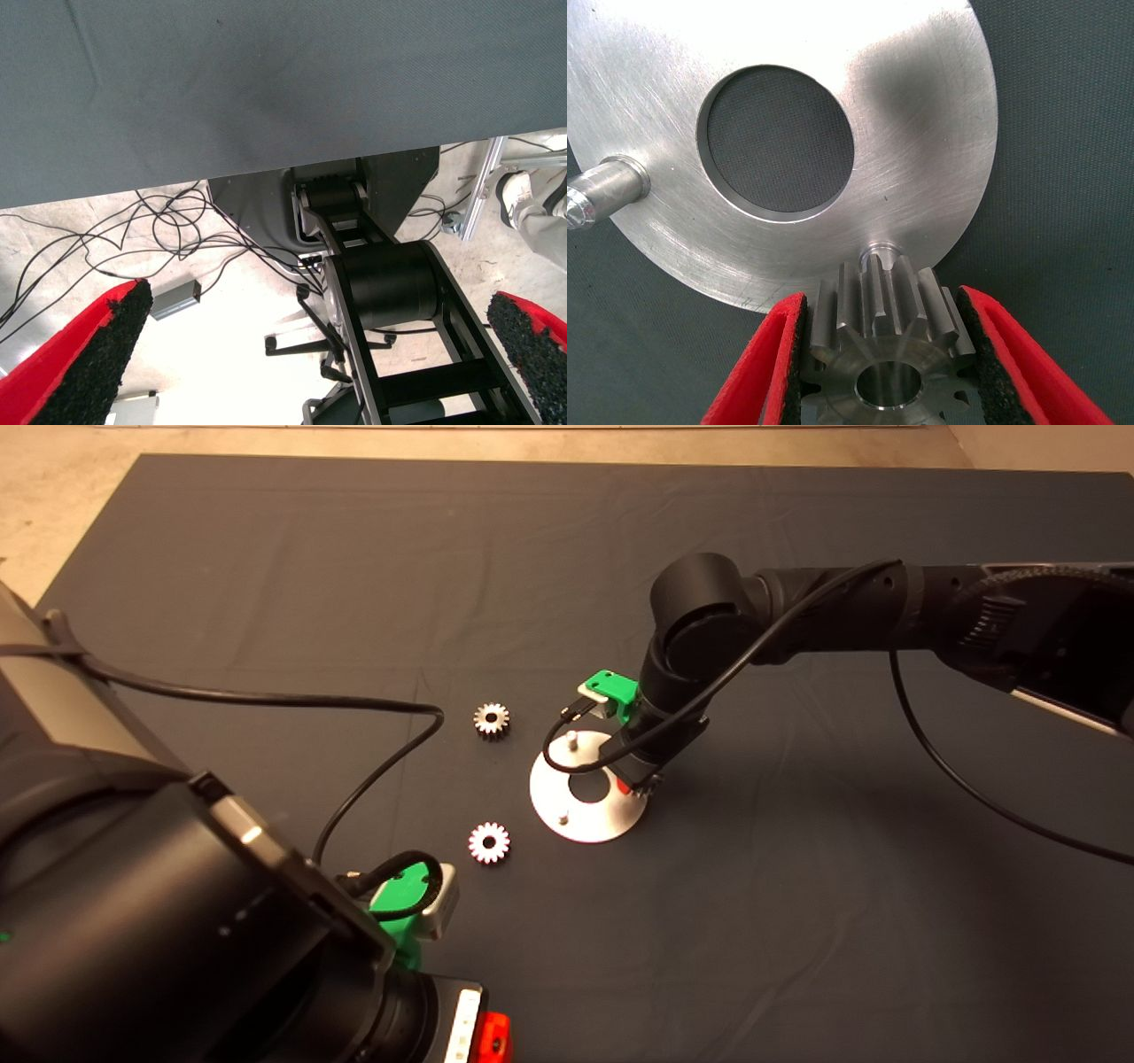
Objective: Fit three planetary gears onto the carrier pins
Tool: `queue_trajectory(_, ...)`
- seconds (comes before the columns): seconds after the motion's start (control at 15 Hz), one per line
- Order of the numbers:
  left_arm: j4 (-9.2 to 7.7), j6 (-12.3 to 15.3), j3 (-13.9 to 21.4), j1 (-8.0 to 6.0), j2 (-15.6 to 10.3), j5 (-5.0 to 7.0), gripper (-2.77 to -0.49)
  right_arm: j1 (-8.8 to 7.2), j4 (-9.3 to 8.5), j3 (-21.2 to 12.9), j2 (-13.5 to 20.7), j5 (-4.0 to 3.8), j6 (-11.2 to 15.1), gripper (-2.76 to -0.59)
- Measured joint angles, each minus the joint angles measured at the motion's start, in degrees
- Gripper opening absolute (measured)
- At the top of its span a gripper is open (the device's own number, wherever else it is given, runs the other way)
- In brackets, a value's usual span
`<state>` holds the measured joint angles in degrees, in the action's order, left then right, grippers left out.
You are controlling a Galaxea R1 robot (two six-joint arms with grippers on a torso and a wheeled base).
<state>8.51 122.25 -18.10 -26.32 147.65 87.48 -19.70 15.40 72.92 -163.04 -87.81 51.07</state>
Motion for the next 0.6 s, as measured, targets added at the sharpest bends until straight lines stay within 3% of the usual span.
queue_trajectory(0.6, 0.00, 0.00, 0.00, 0.11, 0.01, 0.00, -0.50, -0.80, 0.09, 0.00, 0.02, 0.10, 0.00, -2.26)
